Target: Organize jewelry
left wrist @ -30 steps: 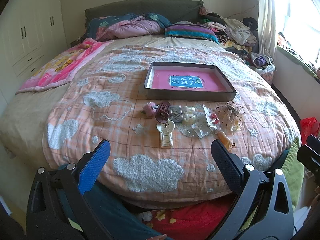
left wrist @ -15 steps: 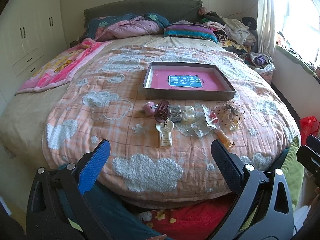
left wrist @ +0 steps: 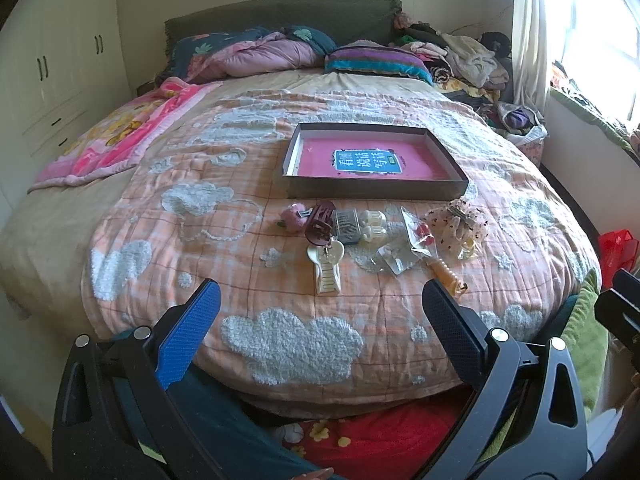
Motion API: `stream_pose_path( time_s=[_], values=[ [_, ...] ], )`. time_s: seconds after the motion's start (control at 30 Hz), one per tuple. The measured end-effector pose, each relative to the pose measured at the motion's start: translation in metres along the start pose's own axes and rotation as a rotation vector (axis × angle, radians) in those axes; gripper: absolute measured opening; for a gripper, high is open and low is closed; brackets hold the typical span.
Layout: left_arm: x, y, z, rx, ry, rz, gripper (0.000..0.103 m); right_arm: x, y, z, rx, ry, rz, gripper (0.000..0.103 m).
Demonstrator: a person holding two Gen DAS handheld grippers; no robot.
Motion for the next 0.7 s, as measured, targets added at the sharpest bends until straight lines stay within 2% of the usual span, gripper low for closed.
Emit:
stream_pose_path(
  time_s=[0.33, 0.6, 0.7],
  values=[
    [-0.01, 0.002, 0.0, 0.006, -0.002, -0.008, 0.094, -0.011, 0.002, -0.008, 0.03, 0.011, -0.023, 0.099],
    [-0.046, 0.043, -0.006, 0.077, 0.047, -0.071, 0.094, -0.056, 0.006, -0.039, 0.071, 0.058, -0.044, 0.099],
    [-0.059, 0.058, -0.009, 0.076, 0.068, -0.104, 0.094, -0.079, 0.004, -0.046, 0.045, 0.095, -0.089, 0.099]
  ],
)
Point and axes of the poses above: each gripper's, at about its wrist camera, not at the fingertips, and x roughly against the way its jaws point, y to its left, z to its underside, the point moved 4 cm from there along -x, roughly the way its jaws point, and after that the axes turned 6 degrees about -z, right-handed, at the moved point
